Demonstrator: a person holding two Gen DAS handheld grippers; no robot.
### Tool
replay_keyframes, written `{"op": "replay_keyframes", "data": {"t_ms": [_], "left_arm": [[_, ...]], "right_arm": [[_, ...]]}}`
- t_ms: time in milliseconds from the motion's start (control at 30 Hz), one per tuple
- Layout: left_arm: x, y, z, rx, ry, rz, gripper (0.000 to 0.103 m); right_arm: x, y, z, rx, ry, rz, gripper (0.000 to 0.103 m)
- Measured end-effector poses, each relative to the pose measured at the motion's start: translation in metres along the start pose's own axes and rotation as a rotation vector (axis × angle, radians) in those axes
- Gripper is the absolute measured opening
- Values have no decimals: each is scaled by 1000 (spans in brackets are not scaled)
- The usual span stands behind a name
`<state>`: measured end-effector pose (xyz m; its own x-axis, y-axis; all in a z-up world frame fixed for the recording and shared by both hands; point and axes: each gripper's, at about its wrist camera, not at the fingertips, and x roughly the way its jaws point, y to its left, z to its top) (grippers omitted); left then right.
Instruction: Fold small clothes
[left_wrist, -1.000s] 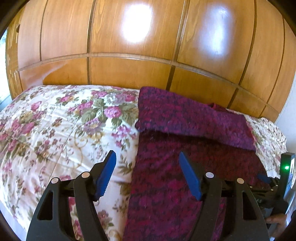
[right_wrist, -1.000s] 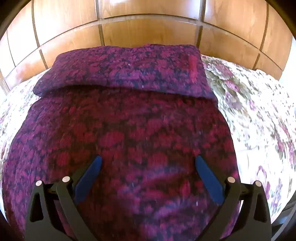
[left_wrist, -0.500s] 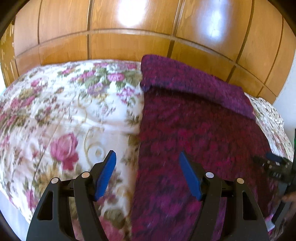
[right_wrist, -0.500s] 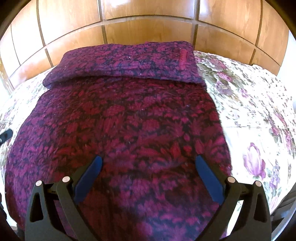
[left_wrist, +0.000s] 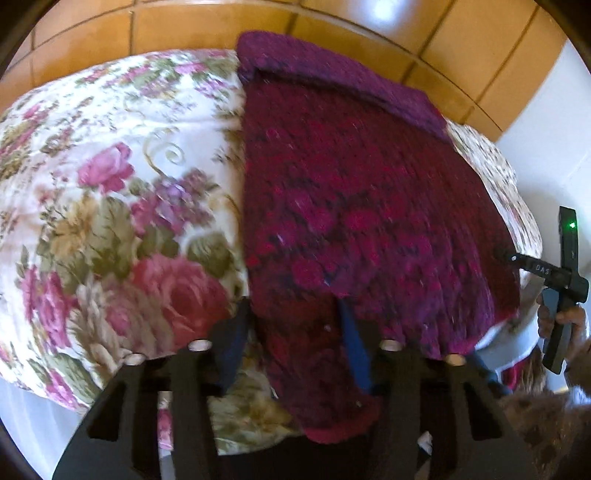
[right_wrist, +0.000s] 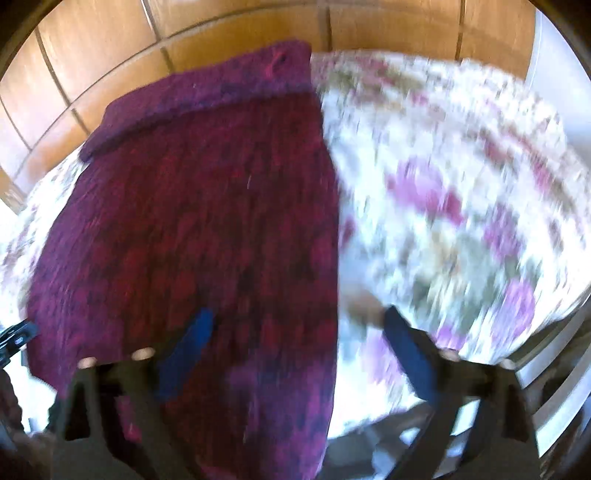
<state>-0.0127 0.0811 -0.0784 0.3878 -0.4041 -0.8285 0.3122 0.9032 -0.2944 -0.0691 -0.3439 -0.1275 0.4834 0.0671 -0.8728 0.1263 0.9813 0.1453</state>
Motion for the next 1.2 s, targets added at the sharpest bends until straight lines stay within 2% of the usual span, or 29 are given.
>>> {"op": "replay_keyframes", "data": {"t_ms": [33, 67, 133, 233, 400, 567, 833, 967, 1033, 1100, 1167, 1200], "left_arm": [[1, -1, 0, 7, 8, -15, 26], [0, -2, 0, 12, 6, -20, 20], [-3, -1, 5, 3, 6, -57, 17], [-16, 10, 19, -72, -26, -168, 15], [-34, 25, 51, -184, -121, -337, 15], [-24, 36, 96, -265, -178, -428, 14], [25, 52, 167, -374, -144, -436, 14], [48, 61, 186, -437, -110, -424, 14], [58, 66, 194, -465, -88, -425, 14], [66, 74, 202, -526, -61, -458, 20], [63, 88, 207, -606, -83, -500, 40], [60, 95, 209, -635, -109, -511, 49]], "right_arm": [[0, 1, -3, -14, 16, 19, 57], [-1, 3, -7, -32, 29, 41, 49], [-6, 8, -8, -55, 49, 74, 28], [-23, 6, 6, -31, 27, 162, 20], [-49, 8, 43, -2, -83, 266, 20], [-45, 2, 84, 81, -149, 326, 20], [5, -5, 143, 177, -127, 288, 20], [28, -9, 161, 235, -92, 289, 21], [38, -14, 168, 265, -77, 300, 25], [43, -18, 174, 292, -66, 322, 32], [45, -22, 178, 316, -62, 362, 43], [45, -24, 180, 329, -63, 384, 52]]}}
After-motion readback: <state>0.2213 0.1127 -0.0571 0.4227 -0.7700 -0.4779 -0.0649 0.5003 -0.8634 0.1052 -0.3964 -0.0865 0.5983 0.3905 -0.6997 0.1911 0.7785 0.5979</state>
